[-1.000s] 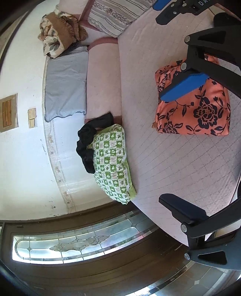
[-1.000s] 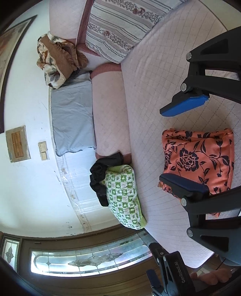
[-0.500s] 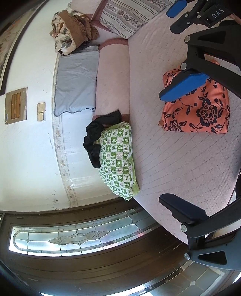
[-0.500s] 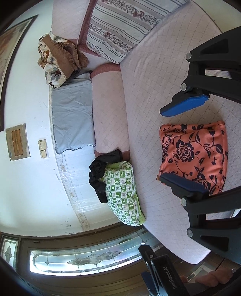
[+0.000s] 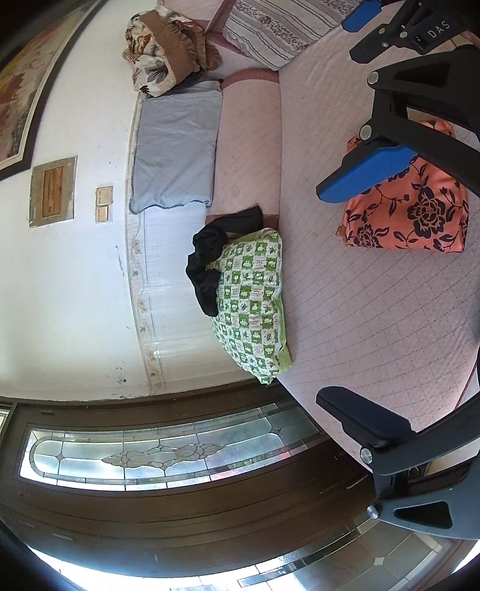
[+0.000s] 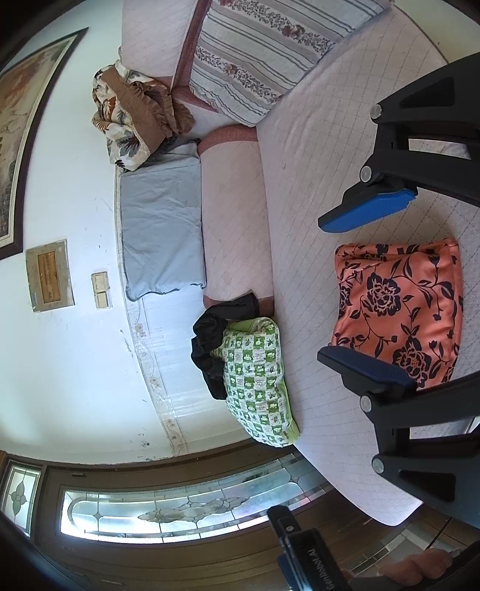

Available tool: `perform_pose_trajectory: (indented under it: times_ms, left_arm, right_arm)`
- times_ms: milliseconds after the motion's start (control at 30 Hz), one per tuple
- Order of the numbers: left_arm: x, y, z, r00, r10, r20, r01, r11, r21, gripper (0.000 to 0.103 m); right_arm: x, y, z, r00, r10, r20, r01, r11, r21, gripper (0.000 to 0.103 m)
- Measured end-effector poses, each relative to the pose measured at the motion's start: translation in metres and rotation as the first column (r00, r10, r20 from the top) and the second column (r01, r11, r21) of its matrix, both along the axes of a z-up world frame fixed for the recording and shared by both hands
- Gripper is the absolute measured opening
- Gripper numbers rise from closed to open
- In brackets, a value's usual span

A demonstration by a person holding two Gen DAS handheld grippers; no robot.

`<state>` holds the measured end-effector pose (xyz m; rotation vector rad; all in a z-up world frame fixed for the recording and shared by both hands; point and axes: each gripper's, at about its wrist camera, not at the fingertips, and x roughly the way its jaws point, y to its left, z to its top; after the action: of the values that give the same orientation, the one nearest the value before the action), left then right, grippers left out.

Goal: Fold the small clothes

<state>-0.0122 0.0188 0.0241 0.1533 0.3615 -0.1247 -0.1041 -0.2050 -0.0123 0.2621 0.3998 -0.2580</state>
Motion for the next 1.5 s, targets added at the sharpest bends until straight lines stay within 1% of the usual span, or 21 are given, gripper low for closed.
perform_pose_trajectory:
  times_ms: [367, 600, 867, 1333, 1500]
  left_arm:
    - [0.003, 0.006, 0.005, 1.000, 0.019, 0.009, -0.019, 1.000, -0.011, 0.100]
    - [0.002, 0.003, 0.007, 1.000, 0.014, 0.012, -0.014, 1.000, -0.004, 0.100]
    - [-0.001, 0.007, 0.013, 1.000, 0.009, 0.015, -0.009, 1.000, -0.025, 0.100]
    - [-0.001, 0.010, 0.016, 1.000, 0.001, 0.020, 0.000, 1.000, -0.031, 0.100]
    - [-0.003, 0.014, 0.018, 1.000, 0.001, 0.030, 0.000, 0.999, -0.038, 0.100]
  right_arm:
    - [0.006, 0.008, 0.009, 0.999, 0.033, 0.023, -0.033, 0.999, -0.022, 0.068]
    - [0.009, 0.008, 0.006, 0.999, 0.034, 0.012, -0.034, 0.999, -0.033, 0.068]
    - [0.012, 0.011, 0.002, 0.999, 0.035, -0.006, -0.036, 0.998, -0.045, 0.068]
    - [0.019, 0.017, -0.002, 0.998, 0.058, -0.025, -0.059, 0.996, -0.062, 0.068]
    - [0.018, 0.020, 0.001, 0.999, 0.041, -0.010, -0.041, 0.996, -0.082, 0.068]
